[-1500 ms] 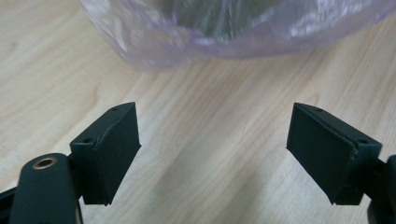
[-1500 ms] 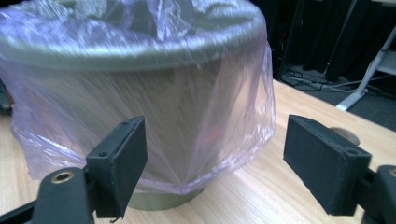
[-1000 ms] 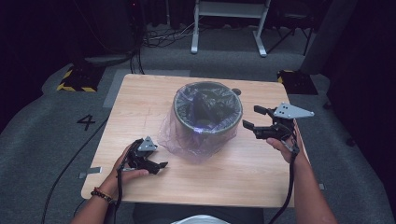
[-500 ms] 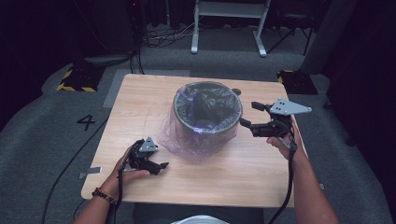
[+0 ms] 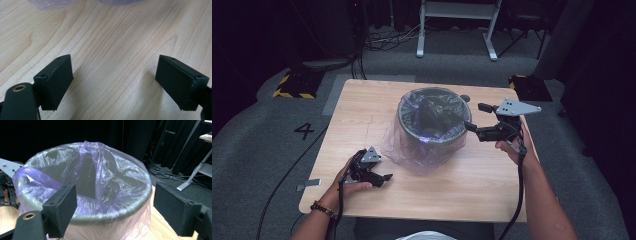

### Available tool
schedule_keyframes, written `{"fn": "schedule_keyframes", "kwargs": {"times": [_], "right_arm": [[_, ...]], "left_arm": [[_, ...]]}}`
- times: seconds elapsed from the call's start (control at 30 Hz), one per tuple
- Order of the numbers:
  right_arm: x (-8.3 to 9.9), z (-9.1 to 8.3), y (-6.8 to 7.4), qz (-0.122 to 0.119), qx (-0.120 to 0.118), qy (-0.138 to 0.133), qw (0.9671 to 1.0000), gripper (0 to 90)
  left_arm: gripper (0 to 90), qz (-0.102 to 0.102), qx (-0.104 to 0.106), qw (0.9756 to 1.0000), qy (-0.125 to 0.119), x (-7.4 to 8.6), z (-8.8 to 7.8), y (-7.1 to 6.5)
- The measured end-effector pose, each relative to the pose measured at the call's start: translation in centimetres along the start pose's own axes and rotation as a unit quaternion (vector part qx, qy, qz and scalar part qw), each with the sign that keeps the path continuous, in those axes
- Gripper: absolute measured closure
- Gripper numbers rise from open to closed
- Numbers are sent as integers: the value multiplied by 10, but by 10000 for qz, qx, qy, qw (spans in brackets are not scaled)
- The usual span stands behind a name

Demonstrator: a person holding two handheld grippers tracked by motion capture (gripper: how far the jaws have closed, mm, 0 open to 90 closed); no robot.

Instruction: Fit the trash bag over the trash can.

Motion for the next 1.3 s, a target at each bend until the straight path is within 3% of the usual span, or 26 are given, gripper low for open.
{"fn": "schedule_keyframes", "kwargs": {"times": [0.67,1.3], "right_arm": [[-13,27,11,-108,-269,353,9990,190],[-16,50,14,-169,-315,588,9976,190]], "left_arm": [[142,1,0,10000,1,0,0,0],[142,1,0,10000,2,0,0,0]]}}
Point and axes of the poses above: each handheld gripper's, and its own axes: z roughly forward along the jaws, x roughly out of its underside, y roughly to its left, the point moved 9 cm from there along z, roughly forward along the jaws, and after that the axes turned 5 degrees about -x, right-handed, at the moved point
